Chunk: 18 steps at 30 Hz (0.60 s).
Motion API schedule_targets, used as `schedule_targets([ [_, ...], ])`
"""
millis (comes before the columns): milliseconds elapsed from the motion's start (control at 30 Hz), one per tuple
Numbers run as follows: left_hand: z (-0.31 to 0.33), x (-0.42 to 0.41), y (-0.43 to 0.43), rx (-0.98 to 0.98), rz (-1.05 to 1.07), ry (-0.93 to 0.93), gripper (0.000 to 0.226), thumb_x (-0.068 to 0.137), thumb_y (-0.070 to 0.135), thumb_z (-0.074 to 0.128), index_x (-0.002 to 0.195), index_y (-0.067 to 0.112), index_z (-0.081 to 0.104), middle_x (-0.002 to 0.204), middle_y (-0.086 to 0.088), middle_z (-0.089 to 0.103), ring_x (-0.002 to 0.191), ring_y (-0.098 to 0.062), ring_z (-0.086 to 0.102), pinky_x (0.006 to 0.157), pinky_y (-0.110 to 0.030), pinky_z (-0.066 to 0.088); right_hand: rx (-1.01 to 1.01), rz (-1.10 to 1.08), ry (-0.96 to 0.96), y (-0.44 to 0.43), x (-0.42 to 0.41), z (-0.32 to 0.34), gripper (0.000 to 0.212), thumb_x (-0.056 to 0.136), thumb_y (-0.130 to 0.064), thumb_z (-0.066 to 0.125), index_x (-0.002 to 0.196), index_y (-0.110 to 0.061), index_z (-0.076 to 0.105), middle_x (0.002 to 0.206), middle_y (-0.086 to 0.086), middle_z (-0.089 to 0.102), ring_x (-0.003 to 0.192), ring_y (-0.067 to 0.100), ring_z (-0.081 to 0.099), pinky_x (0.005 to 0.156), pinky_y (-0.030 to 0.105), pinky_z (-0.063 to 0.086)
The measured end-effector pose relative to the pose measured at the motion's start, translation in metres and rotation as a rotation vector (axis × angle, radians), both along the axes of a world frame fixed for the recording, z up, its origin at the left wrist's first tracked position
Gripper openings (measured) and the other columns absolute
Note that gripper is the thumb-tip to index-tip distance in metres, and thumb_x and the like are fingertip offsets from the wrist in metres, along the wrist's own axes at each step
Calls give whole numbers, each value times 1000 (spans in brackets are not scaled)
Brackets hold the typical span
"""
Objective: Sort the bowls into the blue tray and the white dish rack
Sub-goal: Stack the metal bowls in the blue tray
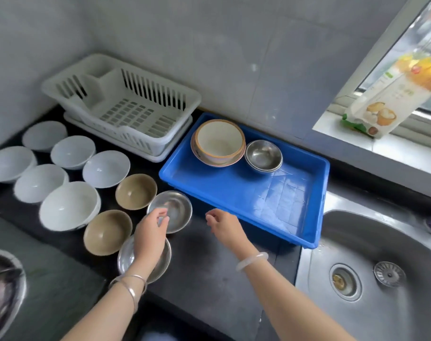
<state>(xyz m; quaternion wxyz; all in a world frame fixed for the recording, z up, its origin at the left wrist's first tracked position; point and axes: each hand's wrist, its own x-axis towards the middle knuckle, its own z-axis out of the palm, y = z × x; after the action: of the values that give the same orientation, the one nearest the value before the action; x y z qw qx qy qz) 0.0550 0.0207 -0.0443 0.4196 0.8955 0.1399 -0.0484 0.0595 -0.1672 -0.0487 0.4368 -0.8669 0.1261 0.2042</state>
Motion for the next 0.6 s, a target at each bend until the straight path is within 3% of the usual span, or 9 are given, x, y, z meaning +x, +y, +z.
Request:
schedule_targets([
  [100,-5,-13,26,68,-13,34,26,90,14,55,115,17,61,116,-3,64,98,-19,61,78,-27,43,-64,29,51,19,2,-11,37,94,-36,46,126,-19,55,108,4,67,92,21,61,77,29,45],
  [200,-8,-16,38,140,-68,94,30,88,10,54,117,17,60,118,-2,61,99,-20,59,80,-28,44,-56,14,106,34,10,-17,43,93,-36,48,130,-15,50,114,10,65,97,28,65,86,38,52],
  [300,-10,-14,44,175,-98,109,29,87,7,53,112,18,62,115,-2,63,102,-22,58,84,-35,49,-25,-16,141,46,19,-21,33,93,-33,50,117,-11,57,103,10,68,86,26,67,82,42,57],
  [433,-12,-8,48,158,-91,131,22,88,6,51,100,19,64,103,-2,67,94,-22,61,81,-39,53,84,-108,185,55,29,-21,11,95,-20,49,90,-15,57,93,11,70,67,18,67,66,29,59],
  [600,-14,-4,51,211,-134,131,16,88,8,52,88,19,64,90,-2,68,83,-23,62,71,-39,54,146,-243,161,52,28,-15,16,92,-8,48,79,-13,57,76,7,69,64,17,71,67,29,60],
])
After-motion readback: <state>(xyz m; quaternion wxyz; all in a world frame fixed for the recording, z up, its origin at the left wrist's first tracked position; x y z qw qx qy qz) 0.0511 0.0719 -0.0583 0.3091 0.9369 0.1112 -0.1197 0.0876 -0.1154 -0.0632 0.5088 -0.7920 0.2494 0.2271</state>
